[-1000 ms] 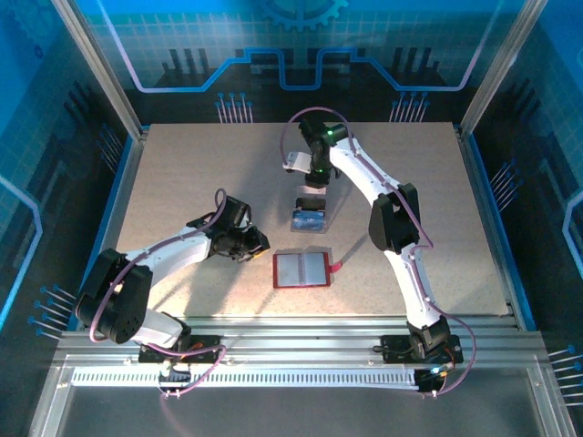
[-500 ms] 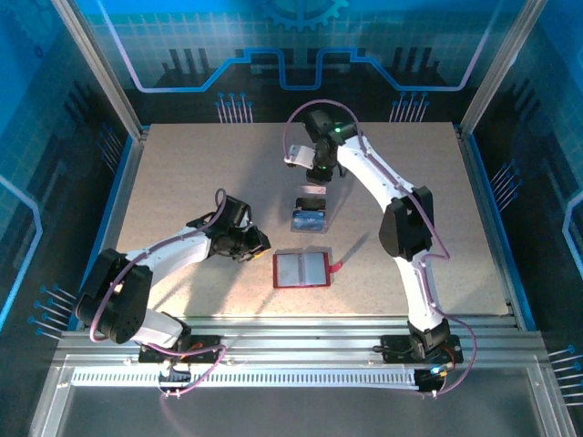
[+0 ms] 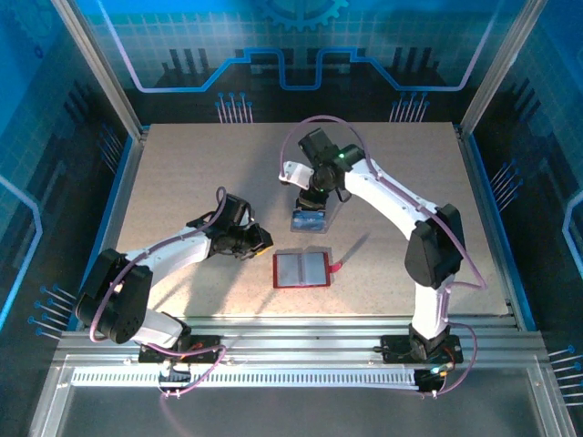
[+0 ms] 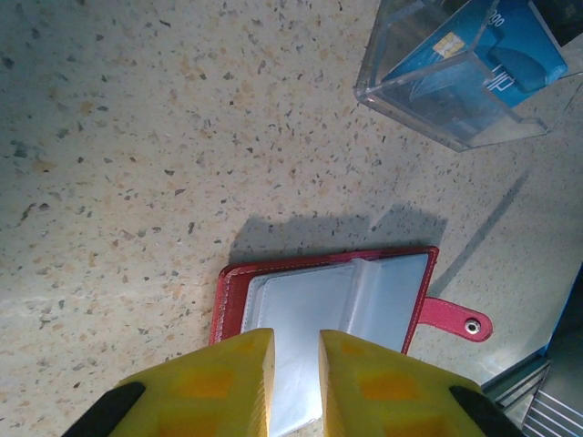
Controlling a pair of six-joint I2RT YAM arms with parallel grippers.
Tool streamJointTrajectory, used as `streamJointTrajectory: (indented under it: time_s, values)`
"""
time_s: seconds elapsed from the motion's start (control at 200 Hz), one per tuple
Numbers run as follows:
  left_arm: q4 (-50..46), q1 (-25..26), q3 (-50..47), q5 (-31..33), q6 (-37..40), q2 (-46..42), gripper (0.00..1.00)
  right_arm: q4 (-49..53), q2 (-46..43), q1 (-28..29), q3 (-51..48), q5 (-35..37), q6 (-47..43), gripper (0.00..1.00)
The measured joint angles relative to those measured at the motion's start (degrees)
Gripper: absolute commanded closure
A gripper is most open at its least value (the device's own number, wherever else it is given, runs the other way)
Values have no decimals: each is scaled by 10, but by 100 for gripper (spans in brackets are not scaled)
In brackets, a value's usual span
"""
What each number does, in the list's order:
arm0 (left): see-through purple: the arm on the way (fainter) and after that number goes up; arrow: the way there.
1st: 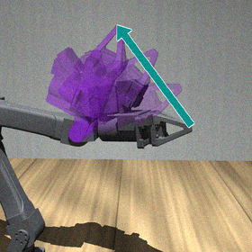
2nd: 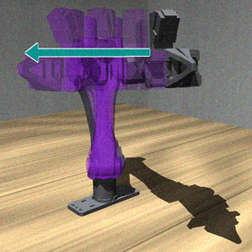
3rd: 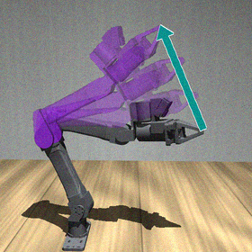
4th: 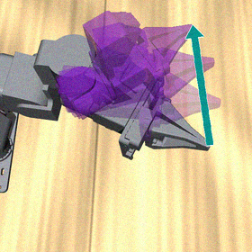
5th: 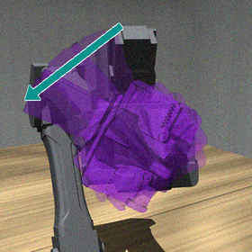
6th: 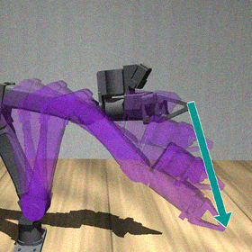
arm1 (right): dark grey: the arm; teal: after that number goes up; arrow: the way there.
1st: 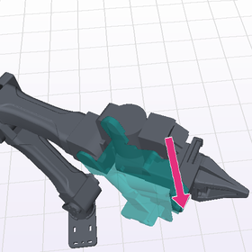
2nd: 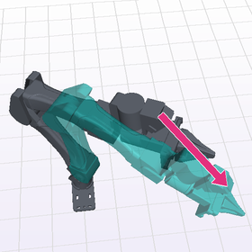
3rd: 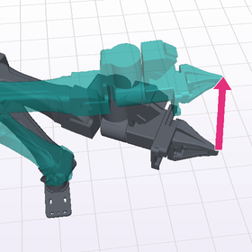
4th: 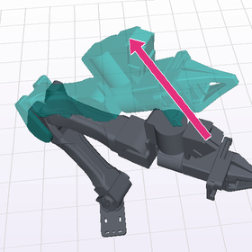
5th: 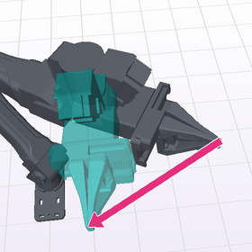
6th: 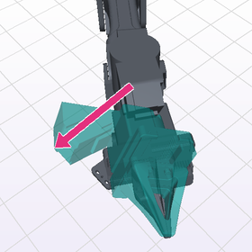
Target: Take the credit cards out of the card holder
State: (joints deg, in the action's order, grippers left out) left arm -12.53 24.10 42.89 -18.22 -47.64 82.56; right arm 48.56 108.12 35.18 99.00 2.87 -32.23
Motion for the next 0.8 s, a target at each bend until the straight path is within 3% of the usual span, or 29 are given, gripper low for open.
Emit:
streamJointTrajectory:
  time_s: [0.4,0.8]
  values:
    - [13,0,-19,-7,-4,-20,79,-127,-128,64,-174,-63,177,71]
    - [26,0,-33,-16,-5,-26,79,-231,-172,122,-302,-66,332,72]
